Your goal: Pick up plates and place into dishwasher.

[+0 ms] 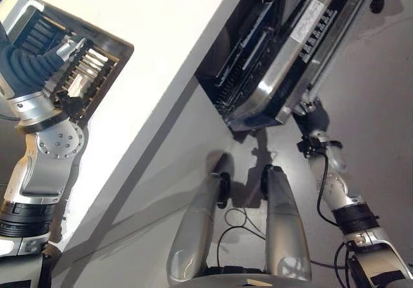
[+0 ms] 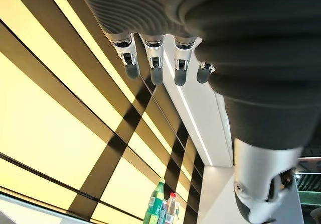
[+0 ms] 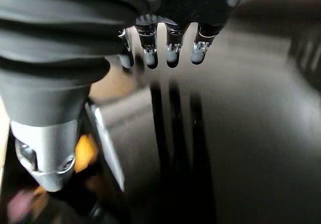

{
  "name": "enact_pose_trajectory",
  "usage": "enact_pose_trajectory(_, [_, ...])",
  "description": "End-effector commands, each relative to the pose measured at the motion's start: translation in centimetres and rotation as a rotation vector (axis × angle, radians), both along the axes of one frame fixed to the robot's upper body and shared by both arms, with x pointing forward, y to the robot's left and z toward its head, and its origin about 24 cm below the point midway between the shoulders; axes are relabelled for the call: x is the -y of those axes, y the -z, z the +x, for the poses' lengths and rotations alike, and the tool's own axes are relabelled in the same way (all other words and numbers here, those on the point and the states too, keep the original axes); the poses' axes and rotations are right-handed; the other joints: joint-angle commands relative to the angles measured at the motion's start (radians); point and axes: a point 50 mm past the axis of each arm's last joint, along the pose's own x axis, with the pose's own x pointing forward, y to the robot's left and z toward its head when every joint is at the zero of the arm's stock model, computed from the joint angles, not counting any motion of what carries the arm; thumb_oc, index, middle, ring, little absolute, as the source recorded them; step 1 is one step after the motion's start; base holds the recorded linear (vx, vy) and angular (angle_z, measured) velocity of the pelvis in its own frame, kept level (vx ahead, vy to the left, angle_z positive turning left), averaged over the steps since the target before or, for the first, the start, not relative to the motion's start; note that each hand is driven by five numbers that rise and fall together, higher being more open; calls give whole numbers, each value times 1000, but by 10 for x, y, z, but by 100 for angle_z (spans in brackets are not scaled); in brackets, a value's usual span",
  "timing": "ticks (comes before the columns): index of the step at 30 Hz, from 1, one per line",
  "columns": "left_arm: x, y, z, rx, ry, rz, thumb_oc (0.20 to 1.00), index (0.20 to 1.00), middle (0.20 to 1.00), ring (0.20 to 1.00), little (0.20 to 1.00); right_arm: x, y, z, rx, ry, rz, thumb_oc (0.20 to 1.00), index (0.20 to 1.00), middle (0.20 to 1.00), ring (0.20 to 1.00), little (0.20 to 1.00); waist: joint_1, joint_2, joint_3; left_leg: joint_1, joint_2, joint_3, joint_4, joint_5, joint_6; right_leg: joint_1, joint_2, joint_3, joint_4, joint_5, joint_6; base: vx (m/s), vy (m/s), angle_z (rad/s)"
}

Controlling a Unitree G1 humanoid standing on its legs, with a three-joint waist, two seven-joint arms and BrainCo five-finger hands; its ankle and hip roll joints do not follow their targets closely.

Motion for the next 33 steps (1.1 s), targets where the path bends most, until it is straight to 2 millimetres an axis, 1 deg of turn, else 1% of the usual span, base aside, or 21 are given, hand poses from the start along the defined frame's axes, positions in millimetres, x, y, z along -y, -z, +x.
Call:
enact_pose_trajectory(1, [13,66,-1,-222,83,-100,1000,1000,1000,1000,1000,-60,-64,-3,313,-299,-43,1000,1000,1000,1000,1000,78,-50,30,15,1,-1,21,78,37,81,11,22,-134,125,37,53,58,8])
enact_pose_trajectory(2, [10,65,-2,-221,83,-105,1000,1000,1000,1000,1000,-63,-68,-4,328,-309,-50,1000,1000,1000,1000,1000,86,-53,30,39,3,-7,-10,87,37,109,9,16,-164,132,38,67,51,6])
enact_pose_trajectory(4, [6,66,-4,-225,82,-106,1000,1000,1000,1000,1000,-66,-68,-5,332,-318,-55,1000,1000,1000,1000,1000,98,-57,21,66,8,-15,-42,95,36,145,7,5,-203,140,37,77,16,21])
enact_pose_trajectory(5, [3,67,-5,-230,81,-107,1000,1000,1000,1000,1000,-68,-68,-5,331,-313,-55,1000,1000,1000,1000,1000,112,-65,8,88,11,-23,-70,98,37,175,5,-5,-233,145,37,84,-10,28])
enact_pose_trajectory(7, [1,67,-6,-234,81,-105,1000,1000,1000,1000,1000,-70,-67,-5,327,-309,-42,1000,1000,1000,1000,1000,125,-73,-4,118,14,-34,-101,99,38,213,0,-18,-268,151,37,97,-21,27])
enact_pose_trajectory(10, [-2,67,-8,-244,95,-91,1000,1000,1000,1000,1000,-71,-62,-4,313,-275,-25,1000,1000,1000,1000,1000,157,-93,-42,186,25,-54,-171,93,40,296,-15,-45,-342,162,41,125,-39,35])
enact_pose_trajectory(13, [-2,66,-8,-260,111,-82,1000,1000,1000,1000,1000,-72,-54,-4,286,-245,4,1000,1000,1000,1000,1000,175,-114,-80,245,36,-63,-240,96,41,371,-27,-65,-417,183,45,104,-18,22])
enact_pose_trajectory(14, [-1,67,-7,-271,119,-78,1000,1000,1000,1000,1000,-71,-49,-5,269,-230,15,1000,1000,1000,1000,1000,180,-121,-93,275,41,-65,-262,90,42,406,-29,-71,-444,182,48,123,4,18])
enact_pose_trajectory(17, [0,71,-8,-297,143,-75,1000,1000,1000,1000,1000,-67,-34,-7,201,-143,27,1000,1000,1000,1000,1000,184,-143,-143,339,55,-64,-349,117,41,480,-38,-74,-543,211,57,119,30,16])
enact_pose_trajectory(18, [2,74,-8,-307,151,-74,1000,1000,1000,1000,1000,-65,-27,-9,171,-108,19,1000,1000,1000,1000,1000,184,-149,-159,365,58,-64,-379,126,42,508,-38,-72,-577,220,60,132,50,13])
enact_pose_trajectory(21, [4,80,-11,-339,169,-75,1000,1000,1000,1000,1000,-59,-12,-17,118,-35,-87,1000,1000,1000,1000,1000,176,-166,-199,423,67,-57,-447,147,41,565,-39,-62,-657,245,73,87,66,11])
enact_pose_trajectory(24, [5,84,-13,-356,173,-83,1000,1000,1000,1000,1000,-52,-1,-25,71,-11,-104,1000,1000,1000,1000,1000,164,-176,-223,460,71,-47,-484,156,39,600,-42,-49,-706,263,83,37,74,1])
enact_pose_trajectory(26, [6,88,-15,-368,172,-93,1000,1000,1000,1000,1000,-49,11,-32,9,15,-95,1000,1000,1000,1000,1000,151,-183,-243,491,72,-37,-512,159,40,623,-43,-34,-734,274,91,28,95,9])
enact_pose_trajectory(28, [7,93,-17,-382,175,-95,1000,1000,1000,1000,1000,-42,29,-40,-89,74,-92,1000,1000,1000,1000,1000,137,-188,-258,517,72,-23,-530,156,43,643,-46,-19,-756,281,98,9,111,-6])
enact_pose_trajectory(29, [8,94,-18,-384,182,-95,1000,1000,1000,1000,1000,-40,33,-41,-125,112,-97,1000,1000,1000,1000,1000,135,-189,-260,522,72,-21,-533,155,44,648,-47,-17,-760,282,100,-12,119,-12])
enact_pose_trajectory(31, [8,99,-23,-397,171,-102,1000,1000,1000,1000,1000,-33,53,-53,-244,193,-85,1000,1000,1000,1000,1000,116,-192,-272,557,72,-9,-559,150,50,668,-53,-4,-783,291,109,-18,121,-11])
enact_pose_trajectory(32, [8,100,-24,-399,171,-104,1000,1000,1000,1000,1000,-31,55,-55,-266,219,-82,1000,1000,1000,1000,1000,114,-192,-273,563,72,-7,-563,150,51,671,-53,-1,-786,292,111,-30,127,-7])
enact_pose_trajectory(33, [5,100,-27,-401,165,-113,1000,1000,1000,1000,1000,-24,62,-61,-325,284,-91,1000,1000,1000,1000,1000,100,-194,-279,579,71,1,-577,145,55,680,-57,10,-801,299,117,-38,129,-8])
